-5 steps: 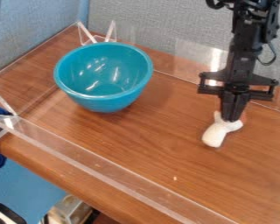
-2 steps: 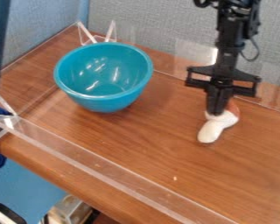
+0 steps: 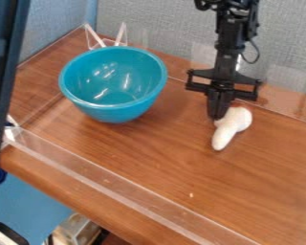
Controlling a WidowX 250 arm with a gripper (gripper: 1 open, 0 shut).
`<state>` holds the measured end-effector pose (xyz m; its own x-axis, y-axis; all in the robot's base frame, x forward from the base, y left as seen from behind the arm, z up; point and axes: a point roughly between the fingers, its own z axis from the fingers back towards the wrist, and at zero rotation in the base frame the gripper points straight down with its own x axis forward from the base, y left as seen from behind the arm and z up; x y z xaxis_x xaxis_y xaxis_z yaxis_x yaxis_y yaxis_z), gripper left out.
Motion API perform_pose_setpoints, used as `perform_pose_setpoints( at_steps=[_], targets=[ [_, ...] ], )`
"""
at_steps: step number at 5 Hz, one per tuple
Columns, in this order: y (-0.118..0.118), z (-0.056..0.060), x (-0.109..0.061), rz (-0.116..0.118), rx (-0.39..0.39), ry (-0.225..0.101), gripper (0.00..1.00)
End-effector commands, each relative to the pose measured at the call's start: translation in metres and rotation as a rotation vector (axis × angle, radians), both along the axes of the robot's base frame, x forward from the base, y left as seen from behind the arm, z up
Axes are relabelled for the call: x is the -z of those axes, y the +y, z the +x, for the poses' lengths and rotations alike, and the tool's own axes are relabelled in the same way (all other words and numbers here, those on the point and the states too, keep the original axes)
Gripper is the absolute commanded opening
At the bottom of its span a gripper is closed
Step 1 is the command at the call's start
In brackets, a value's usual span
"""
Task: Remove the mushroom from inside the blue bowl and put it on the table
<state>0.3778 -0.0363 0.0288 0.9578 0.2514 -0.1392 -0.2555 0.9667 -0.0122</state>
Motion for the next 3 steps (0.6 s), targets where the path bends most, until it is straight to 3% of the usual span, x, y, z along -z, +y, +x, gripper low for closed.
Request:
perform_pose_setpoints(
  at_steps=[1,3],
  targets=[
    [-0.001,0.002,-0.019,0.007,0.029,-0.029,0.00],
    [-0.009,-0.008,-0.026,0.023,0.068,0.000,0.00]
  ],
)
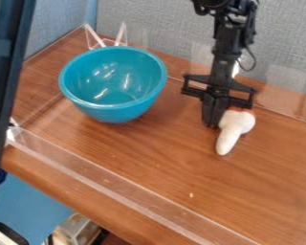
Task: Remove the mushroom from inside the blue bowl and put it on the table
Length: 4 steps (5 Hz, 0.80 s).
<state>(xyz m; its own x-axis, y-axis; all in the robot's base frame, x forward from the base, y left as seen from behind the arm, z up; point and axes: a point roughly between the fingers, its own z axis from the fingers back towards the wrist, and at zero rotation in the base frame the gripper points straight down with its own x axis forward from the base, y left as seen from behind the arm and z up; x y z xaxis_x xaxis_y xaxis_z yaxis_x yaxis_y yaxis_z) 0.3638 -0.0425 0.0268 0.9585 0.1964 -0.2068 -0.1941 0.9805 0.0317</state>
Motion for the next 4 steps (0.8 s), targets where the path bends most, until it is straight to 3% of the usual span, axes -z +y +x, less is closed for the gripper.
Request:
perform_pose_setpoints(
  at_steps=[1,2,4],
  targets=[
    [-0.011,0.000,-0.032,-0.002,0.025,-0.067,1.00],
    [0.003,-0.001,-0.028,0.004,0.051,-0.059,0.00],
    [0.024,-0.004,-0.027,0.006,0.108,-0.068,0.00]
  ],
)
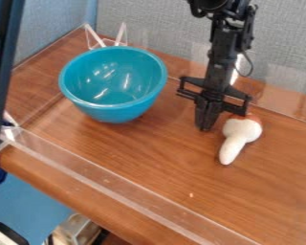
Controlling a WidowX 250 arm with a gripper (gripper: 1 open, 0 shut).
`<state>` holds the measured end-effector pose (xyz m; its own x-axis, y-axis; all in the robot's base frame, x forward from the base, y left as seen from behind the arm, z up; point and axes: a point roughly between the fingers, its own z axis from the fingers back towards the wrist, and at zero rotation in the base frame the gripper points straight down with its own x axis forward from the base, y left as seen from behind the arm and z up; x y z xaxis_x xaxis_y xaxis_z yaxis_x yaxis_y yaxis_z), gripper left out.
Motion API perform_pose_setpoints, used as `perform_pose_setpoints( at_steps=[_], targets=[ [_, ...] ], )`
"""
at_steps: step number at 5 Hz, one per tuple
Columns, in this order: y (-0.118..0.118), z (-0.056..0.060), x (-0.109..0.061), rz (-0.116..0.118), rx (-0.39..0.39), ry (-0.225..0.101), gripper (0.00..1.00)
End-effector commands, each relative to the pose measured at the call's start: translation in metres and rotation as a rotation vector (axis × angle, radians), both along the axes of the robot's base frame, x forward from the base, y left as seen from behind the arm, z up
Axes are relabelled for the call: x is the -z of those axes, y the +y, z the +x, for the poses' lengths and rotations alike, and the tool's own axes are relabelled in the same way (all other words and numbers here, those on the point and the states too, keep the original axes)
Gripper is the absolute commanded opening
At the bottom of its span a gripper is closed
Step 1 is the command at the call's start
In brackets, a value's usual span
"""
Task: Remove the mushroom from inside the blue bowl and put it on the table
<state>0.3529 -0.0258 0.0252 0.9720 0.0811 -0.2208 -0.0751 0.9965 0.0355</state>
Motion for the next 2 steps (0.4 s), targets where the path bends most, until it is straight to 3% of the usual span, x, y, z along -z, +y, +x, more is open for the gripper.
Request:
perform_pose_setpoints(
  at_steps=[1,2],
  targets=[
    [0.005,0.009,-0.044,0.000,0.044,-0.085,0.00],
    [-0.004,0.011,-0.059,-0.003,0.107,-0.087,0.00]
  ],
)
